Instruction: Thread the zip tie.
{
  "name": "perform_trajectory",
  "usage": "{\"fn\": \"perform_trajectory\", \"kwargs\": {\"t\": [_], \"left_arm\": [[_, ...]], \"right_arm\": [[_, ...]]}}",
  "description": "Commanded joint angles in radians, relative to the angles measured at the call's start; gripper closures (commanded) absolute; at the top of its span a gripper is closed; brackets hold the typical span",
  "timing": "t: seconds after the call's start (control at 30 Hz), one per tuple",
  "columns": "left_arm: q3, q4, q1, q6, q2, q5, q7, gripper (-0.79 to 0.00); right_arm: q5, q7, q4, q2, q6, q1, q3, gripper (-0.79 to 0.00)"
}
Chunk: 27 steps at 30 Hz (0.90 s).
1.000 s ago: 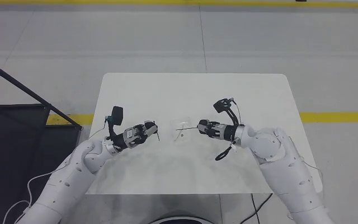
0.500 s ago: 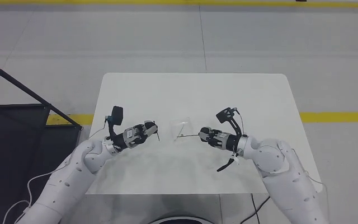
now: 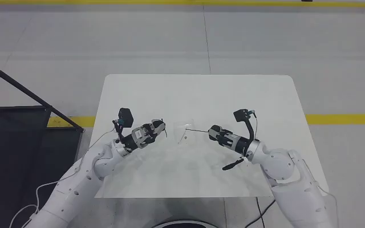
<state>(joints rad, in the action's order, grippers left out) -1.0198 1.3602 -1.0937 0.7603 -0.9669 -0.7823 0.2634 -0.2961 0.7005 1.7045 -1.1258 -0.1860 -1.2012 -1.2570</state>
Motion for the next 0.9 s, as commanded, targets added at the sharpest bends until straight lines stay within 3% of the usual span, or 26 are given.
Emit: {"fn": "perform_trajectory", "kwargs": {"t": [0.0,0.3,0.67,0.87], "left_arm": [[0.017,-0.008,0.01,-0.016,-0.01,-0.034,0.039,0.0],[0.091,-0.066,0.052,-0.156,-0.059,-0.175,0.179,0.0],[0.091,-0.066,0.052,-0.156,-0.059,-0.175,0.179,0.0],[0.087,-0.017,0.027,-0.221,-0.066,-0.215,0.185,0.0]], "right_arm": [[0.033,-0.006,0.007,0.002,0.003,-0.016,-0.018,0.0],[0.115,0.019,-0.017,0.008,-0.036,-0.027,-0.056,0.0],[0.112,0.012,-0.02,0.008,-0.029,-0.028,-0.06,0.0],[0.123,-0.004,-0.011,0.006,-0.007,-0.029,-0.046,0.0]]}}
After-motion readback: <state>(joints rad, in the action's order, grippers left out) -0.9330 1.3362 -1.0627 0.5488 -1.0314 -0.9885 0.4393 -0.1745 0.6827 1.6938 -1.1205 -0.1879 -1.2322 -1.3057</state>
